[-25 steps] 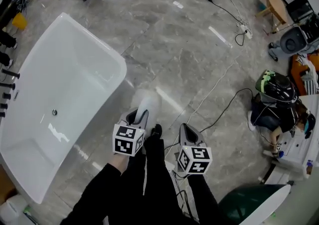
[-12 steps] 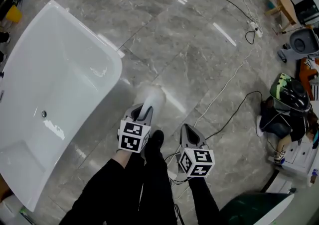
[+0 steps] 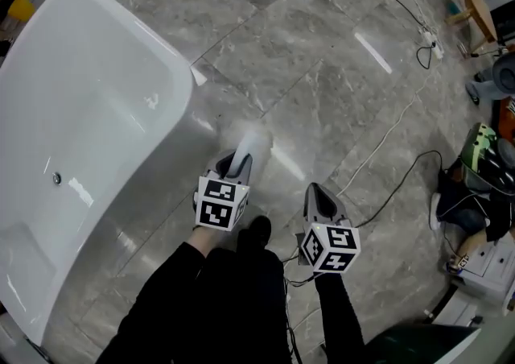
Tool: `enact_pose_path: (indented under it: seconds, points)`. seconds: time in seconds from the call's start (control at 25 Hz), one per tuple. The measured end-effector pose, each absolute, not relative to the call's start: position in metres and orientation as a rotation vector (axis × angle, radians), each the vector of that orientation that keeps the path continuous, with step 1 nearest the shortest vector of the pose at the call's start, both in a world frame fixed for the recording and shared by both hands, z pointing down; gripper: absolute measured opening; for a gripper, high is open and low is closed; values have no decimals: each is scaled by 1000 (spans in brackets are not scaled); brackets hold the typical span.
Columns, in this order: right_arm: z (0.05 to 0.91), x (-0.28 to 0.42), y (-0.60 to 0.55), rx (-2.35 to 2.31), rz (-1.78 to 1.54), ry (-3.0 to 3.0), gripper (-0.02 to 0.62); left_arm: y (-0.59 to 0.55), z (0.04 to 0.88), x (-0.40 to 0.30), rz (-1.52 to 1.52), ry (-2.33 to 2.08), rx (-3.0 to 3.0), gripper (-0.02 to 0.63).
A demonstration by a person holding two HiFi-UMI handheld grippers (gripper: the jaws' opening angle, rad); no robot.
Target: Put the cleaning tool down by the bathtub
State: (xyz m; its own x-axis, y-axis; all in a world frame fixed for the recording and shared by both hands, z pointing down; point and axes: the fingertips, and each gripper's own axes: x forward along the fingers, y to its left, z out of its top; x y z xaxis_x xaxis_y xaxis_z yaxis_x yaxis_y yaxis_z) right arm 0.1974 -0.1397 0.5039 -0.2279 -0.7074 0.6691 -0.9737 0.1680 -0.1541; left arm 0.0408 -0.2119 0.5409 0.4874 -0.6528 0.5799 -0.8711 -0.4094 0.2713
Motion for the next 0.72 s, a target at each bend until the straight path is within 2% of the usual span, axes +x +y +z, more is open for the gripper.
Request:
enact_pose_path:
  seconds: [0.72]
  points:
    - [650,205,-191,1518,885,-2088,0,-234,704,40,532,-1293,2137,95]
